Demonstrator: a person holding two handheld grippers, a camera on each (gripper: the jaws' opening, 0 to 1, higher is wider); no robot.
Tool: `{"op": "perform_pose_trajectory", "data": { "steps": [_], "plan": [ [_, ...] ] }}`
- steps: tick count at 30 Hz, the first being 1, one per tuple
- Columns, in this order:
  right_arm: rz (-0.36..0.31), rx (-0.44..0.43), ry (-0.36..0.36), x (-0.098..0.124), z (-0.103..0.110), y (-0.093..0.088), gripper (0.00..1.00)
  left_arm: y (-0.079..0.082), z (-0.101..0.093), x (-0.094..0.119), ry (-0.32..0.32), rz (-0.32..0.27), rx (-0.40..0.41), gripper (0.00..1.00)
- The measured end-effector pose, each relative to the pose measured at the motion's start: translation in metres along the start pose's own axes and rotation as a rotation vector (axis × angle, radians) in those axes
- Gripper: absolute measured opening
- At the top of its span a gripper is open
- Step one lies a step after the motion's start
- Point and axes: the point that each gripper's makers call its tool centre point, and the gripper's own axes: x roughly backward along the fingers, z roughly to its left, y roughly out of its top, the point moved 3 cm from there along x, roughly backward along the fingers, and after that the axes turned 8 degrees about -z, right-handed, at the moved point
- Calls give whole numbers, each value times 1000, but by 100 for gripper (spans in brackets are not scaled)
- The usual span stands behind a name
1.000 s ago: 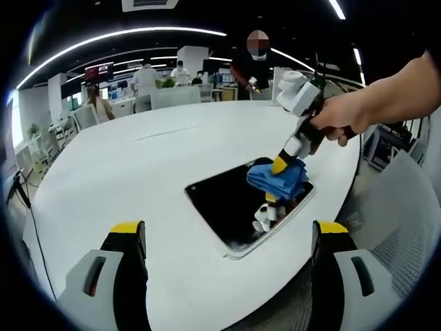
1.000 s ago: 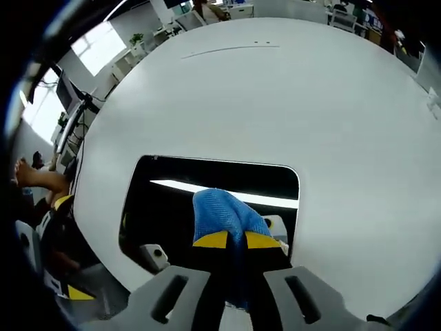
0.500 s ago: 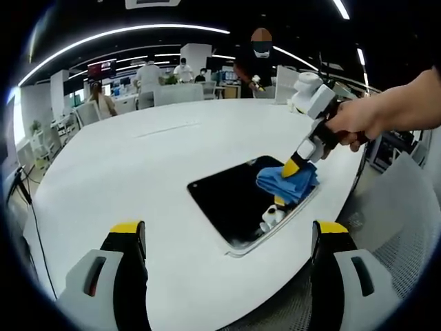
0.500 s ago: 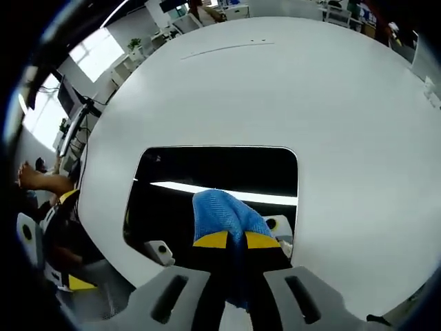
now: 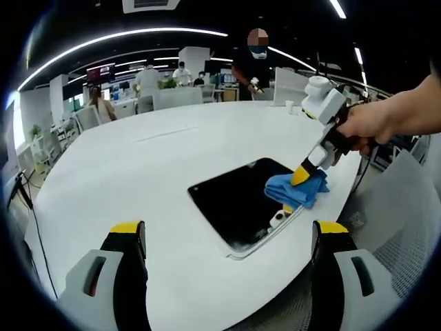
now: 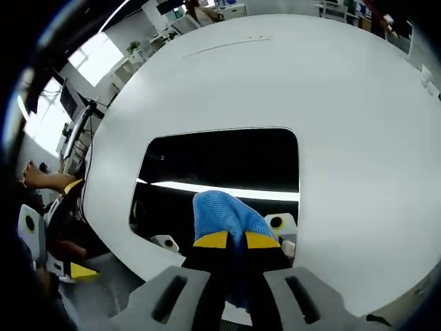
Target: Wipe the mirror surface with the cleaning cloth until all visible marks leave the cleaned area.
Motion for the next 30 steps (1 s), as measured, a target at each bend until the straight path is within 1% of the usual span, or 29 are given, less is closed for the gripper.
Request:
{"op": "perform_pose_trajectory", "data": {
  "steps": [6,21,27,30],
  "plan": [
    [-1,15,5,2,1,-5,1,0,0,0,-2,3,2,99],
    [-12,-18,38,9,1,-20,1,-2,0,0,4,18,22,99],
    [-5,-25,47,13,3,-25,1,-2,-1,0,3,20,11,99],
    [-4,-8,49,13,4,-25,1,-2,2,0,13,15,21,99]
  ]
}}
